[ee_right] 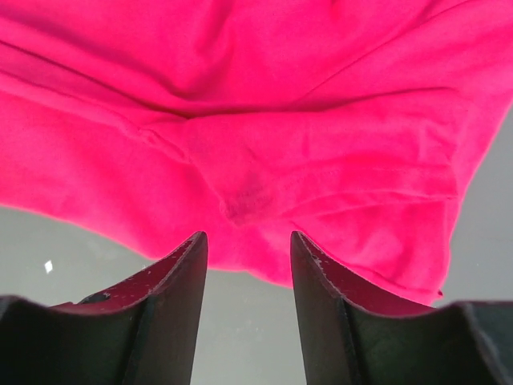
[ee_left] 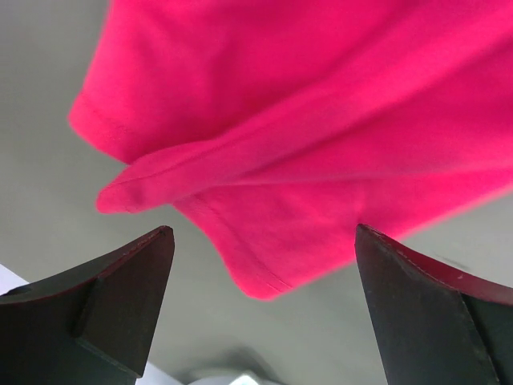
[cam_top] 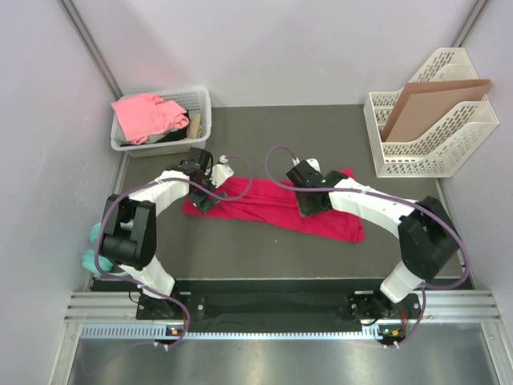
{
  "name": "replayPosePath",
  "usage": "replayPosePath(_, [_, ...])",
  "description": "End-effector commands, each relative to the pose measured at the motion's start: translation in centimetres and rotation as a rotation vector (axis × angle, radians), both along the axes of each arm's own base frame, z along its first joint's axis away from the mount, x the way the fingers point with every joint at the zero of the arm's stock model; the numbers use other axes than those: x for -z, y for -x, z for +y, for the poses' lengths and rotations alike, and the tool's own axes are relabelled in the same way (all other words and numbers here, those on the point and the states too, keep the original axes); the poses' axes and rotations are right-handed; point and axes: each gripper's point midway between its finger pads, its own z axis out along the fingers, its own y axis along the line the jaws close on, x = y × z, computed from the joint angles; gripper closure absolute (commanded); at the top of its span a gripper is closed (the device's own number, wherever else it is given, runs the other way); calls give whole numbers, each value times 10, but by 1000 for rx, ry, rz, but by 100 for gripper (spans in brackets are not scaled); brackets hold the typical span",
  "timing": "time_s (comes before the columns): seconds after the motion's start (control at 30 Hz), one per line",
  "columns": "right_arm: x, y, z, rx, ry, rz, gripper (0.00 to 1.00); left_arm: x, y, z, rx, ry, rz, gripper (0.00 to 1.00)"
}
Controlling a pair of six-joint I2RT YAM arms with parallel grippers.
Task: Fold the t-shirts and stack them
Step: Fold the other side of the tshirt into a rectangle
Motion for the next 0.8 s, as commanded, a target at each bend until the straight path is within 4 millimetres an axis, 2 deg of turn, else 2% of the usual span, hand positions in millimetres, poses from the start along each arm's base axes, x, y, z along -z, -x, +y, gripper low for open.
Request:
replayPosePath(0.0, [3, -21, 13, -22, 17, -43, 55, -5, -27, -1, -49, 68, -73, 1])
replayPosePath(0.2, [19, -33, 15, -16, 58, -30, 57, 14, -17, 7, -58, 57, -55, 1])
replayPosePath(0.37, [25, -43, 15, -9, 76, -26, 59, 29, -3, 16, -66, 48, -43, 1])
replayPosePath(0.43, [27, -46, 11, -3, 92, -24, 63, 34, 1, 22, -74, 46, -48, 1])
replayPosePath(0.53, [26, -54, 3, 22, 98, -29, 77, 42, 8, 30, -87, 54, -46, 1])
replayPosePath(0.57, [26, -55, 0, 29, 100, -30, 85, 45, 10, 32, -90, 54, -40, 1])
replayPosePath(0.67, [22, -65, -13, 59, 121, -43, 97, 54, 17, 40, -99, 45, -32, 1])
replayPosePath(0.77, [14, -79, -26, 90, 144, -64, 100, 62, 27, 48, -91, 25, -19, 1])
